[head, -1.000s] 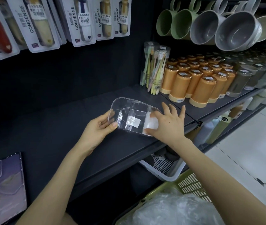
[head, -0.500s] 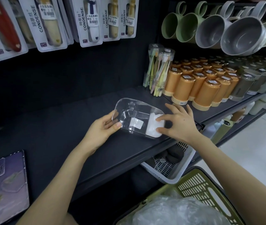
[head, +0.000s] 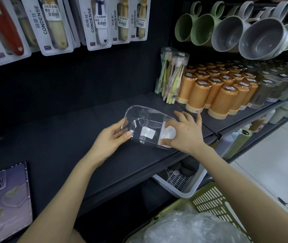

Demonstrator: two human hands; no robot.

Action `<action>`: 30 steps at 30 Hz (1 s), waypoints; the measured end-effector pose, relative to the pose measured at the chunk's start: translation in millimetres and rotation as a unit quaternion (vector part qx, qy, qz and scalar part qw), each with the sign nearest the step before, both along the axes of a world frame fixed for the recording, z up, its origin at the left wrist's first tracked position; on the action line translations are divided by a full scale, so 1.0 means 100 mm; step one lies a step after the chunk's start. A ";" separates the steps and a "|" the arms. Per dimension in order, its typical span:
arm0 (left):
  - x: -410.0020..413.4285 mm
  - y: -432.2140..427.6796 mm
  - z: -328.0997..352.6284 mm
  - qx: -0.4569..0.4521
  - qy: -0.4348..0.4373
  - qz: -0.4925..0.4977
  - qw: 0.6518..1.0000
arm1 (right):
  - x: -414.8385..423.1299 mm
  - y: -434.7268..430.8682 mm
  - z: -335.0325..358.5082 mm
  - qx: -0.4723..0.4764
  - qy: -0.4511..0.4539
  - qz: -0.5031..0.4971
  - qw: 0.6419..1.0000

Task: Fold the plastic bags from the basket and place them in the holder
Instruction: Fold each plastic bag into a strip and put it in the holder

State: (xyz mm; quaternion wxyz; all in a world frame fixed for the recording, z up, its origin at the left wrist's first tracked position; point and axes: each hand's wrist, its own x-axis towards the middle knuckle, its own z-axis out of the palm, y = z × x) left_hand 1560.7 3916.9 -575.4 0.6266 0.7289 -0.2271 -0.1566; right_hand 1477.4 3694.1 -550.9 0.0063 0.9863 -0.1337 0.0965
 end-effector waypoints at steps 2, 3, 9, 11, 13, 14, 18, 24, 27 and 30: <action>0.00 0.00 -0.01 0.003 0.000 0.005 1.000 | 0.02 0.00 -0.04 0.000 0.009 -0.008 1.000; 0.00 0.00 0.00 0.003 0.000 0.007 1.000 | 0.02 -0.01 -0.04 0.005 0.008 -0.009 1.000; 0.02 -0.05 0.00 -0.011 0.008 0.018 1.000 | -0.14 -0.08 0.06 0.083 -0.061 -0.021 0.994; 0.02 -0.11 0.02 -0.016 0.020 0.038 0.999 | -0.33 -0.12 0.07 0.116 -0.107 -0.044 0.987; 0.04 -0.16 0.04 -0.023 0.039 0.054 0.998 | -0.59 -0.15 0.01 0.145 -0.151 -0.071 0.975; 0.05 -0.19 0.06 -0.020 0.045 0.060 0.997 | -0.73 -0.16 -0.06 0.154 -0.163 -0.084 0.971; 0.11 -0.33 0.14 0.009 0.064 0.077 0.995 | -1.25 -0.22 -0.58 0.202 -0.139 -0.123 0.962; 0.08 -0.44 0.19 0.043 0.054 0.071 0.995 | -1.74 -0.06 -1.24 0.257 -0.018 -0.182 0.949; -0.06 -0.32 0.07 0.108 0.030 0.085 0.990 | -1.93 0.00 -1.53 0.272 0.056 -0.213 0.937; -0.40 -0.17 -0.19 0.315 -0.138 0.097 0.934 | -2.13 0.06 -1.87 0.292 0.130 -0.247 0.915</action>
